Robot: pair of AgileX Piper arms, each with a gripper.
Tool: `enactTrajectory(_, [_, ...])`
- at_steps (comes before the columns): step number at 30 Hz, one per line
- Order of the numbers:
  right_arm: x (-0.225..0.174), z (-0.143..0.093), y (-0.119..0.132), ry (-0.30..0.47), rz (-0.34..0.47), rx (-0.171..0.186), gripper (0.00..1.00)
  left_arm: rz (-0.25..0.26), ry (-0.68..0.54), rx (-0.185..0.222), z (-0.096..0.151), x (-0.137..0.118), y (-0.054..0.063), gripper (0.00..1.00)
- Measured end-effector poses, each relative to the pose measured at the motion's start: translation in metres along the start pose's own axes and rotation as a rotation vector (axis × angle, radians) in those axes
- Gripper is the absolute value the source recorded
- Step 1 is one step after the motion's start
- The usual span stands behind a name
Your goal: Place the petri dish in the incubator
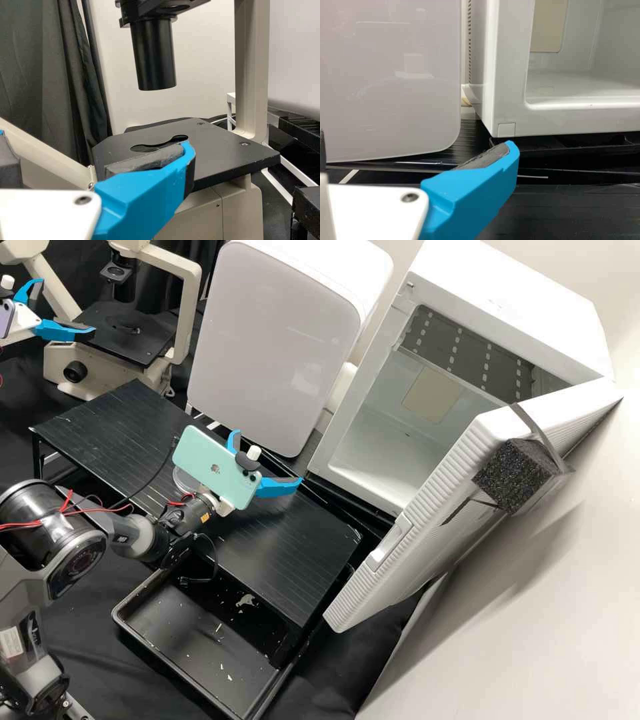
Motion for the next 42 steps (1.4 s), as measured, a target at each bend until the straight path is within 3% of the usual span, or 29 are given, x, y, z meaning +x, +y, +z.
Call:
enactTrajectory(13, [-0.011, 0.004, 0.000, -0.005, 0.008, 0.007, 1.00, 0.000, 0.000, 0.000, 0.000, 0.000, 0.000, 1.00])
enactTrajectory(24, [-0.080, -0.007, 0.007, 0.166, 0.084, 0.019, 1.00, 0.000, 0.000, 0.000, 0.000, 0.000, 0.000, 1.00])
enactTrajectory(28, [-0.099, -0.015, -0.003, 0.224, 0.050, 0.020, 1.00, 0.000, 0.000, 0.000, 0.000, 0.000, 0.000, 1.00])
enactTrajectory(35, [-0.110, -0.020, -0.025, 0.257, -0.045, -0.019, 1.00, 0.000, 0.000, 0.000, 0.000, 0.000, 0.000, 1.00])
enactTrajectory(42, [-0.106, -0.016, -0.041, 0.232, -0.116, -0.052, 1.00, 0.000, 0.000, 0.000, 0.000, 0.000, 0.000, 1.00])
